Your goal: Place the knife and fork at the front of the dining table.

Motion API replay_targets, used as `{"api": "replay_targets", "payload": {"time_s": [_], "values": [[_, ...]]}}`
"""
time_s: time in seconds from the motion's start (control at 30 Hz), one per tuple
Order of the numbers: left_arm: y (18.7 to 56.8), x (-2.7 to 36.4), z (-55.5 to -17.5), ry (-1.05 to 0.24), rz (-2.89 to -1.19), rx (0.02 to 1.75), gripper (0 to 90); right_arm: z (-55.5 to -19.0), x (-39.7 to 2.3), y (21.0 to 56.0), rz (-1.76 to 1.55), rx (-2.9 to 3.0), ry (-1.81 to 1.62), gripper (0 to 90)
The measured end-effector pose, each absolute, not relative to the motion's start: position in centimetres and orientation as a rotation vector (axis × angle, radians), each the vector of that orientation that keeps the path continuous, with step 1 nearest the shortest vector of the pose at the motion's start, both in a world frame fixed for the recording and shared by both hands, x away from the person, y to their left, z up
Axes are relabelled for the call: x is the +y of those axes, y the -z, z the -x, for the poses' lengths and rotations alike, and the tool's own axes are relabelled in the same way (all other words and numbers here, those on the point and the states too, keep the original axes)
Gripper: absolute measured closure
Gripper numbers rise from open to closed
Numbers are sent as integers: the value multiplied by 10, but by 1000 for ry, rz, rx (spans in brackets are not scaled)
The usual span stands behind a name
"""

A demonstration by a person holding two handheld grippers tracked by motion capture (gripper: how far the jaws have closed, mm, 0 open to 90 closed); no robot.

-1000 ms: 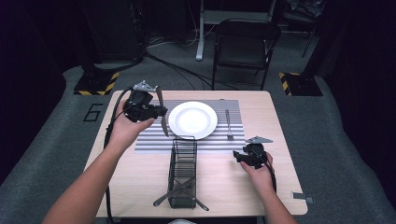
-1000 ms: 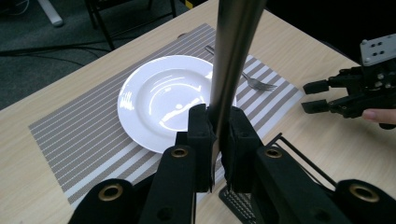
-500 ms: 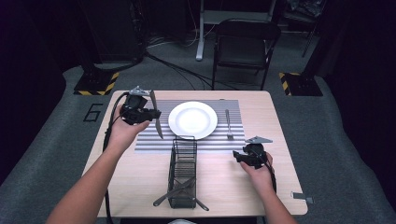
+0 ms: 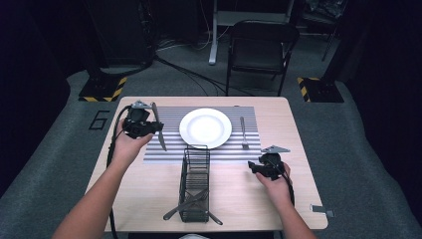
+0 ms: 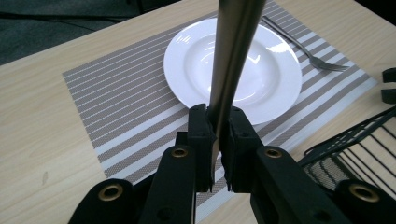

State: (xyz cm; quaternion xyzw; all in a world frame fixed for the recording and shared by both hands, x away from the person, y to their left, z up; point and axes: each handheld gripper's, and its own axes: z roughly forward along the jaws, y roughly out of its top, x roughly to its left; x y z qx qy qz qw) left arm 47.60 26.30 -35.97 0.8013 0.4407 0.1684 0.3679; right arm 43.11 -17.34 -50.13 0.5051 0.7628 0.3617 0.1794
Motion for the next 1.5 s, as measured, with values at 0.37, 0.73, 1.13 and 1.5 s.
{"api": "replay_targets", "payload": {"time_s": [0.37, 0.73, 1.13, 1.5], "values": [[380, 274, -482, -447, -2066, 1185, 826, -431, -174, 502, -1435, 2155, -1025, 472], [396, 278, -485, -437, -2060, 1232, 826, -432, -173, 502, -1437, 2156, -1025, 472], [405, 281, -497, -447, -1984, 1272, 823, -432, -173, 502, -1437, 2156, -1024, 472], [416, 281, -509, -428, -1888, 1318, 825, -432, -174, 503, -1436, 2156, -1023, 472]]}}
